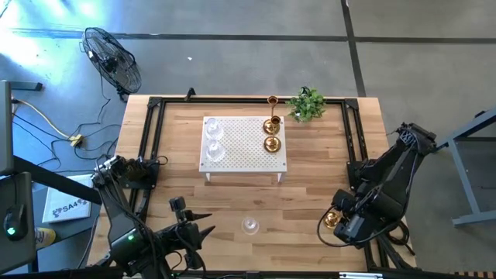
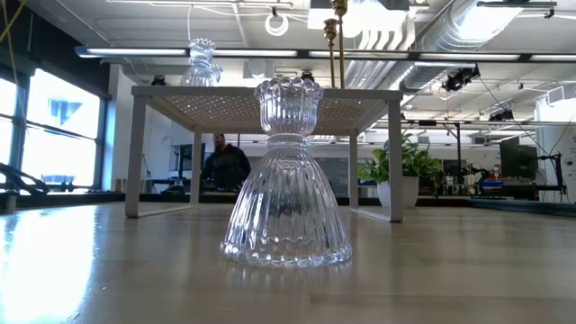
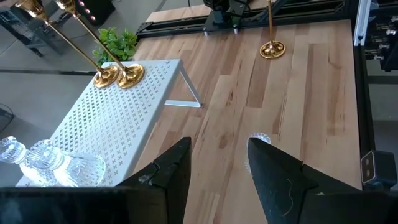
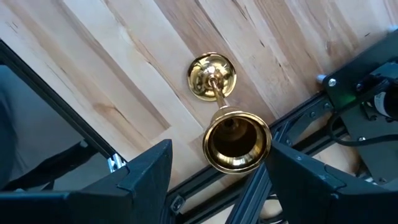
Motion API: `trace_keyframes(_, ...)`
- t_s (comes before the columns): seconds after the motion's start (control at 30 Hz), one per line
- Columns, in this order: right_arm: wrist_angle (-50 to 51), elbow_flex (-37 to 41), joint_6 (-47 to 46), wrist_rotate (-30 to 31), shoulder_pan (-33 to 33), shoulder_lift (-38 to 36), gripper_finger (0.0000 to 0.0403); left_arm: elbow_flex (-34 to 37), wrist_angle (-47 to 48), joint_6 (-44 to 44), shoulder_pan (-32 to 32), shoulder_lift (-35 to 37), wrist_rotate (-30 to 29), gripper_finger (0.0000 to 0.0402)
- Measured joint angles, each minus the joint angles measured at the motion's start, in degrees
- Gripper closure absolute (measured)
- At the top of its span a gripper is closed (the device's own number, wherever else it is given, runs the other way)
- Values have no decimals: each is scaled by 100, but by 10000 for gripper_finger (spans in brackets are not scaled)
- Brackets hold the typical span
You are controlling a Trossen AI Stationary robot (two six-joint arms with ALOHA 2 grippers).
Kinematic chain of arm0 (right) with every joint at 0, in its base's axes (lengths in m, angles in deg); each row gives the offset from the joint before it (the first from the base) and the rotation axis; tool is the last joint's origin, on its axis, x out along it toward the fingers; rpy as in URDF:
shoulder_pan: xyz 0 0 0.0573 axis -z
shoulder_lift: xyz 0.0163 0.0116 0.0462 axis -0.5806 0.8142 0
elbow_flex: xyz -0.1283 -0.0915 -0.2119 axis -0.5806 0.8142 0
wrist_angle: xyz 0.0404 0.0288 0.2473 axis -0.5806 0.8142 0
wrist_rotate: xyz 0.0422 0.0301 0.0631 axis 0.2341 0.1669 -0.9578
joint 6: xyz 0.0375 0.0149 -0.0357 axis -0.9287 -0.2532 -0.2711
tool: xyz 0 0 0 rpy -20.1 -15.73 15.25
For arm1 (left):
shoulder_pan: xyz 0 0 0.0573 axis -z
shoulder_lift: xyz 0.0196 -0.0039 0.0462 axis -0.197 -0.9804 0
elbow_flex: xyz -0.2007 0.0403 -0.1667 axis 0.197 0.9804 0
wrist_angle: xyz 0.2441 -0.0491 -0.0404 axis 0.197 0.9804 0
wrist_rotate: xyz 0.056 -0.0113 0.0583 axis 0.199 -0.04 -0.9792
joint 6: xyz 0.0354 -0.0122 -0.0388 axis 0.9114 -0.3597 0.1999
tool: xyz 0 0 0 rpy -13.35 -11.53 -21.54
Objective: Pick & Place candle stick holders
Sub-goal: Put the gold candle holder on the shelf aligned with the other gold candle holders
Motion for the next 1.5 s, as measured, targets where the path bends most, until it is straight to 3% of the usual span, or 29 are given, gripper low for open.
trace_keyframes(0.97, 118, 0, -108, 118, 0, 2, 157, 0, 0, 0, 0, 0, 7, 247)
trace_keyframes(1.2, 6, 711, -16, -493, 33, 7, 157, 0, 0, 0, 0, 0, 24, 247)
trace_keyframes(1.5, -334, 885, 647, -449, 303, -3, 157, 0, 0, 126, -4, 0, 3, 247)
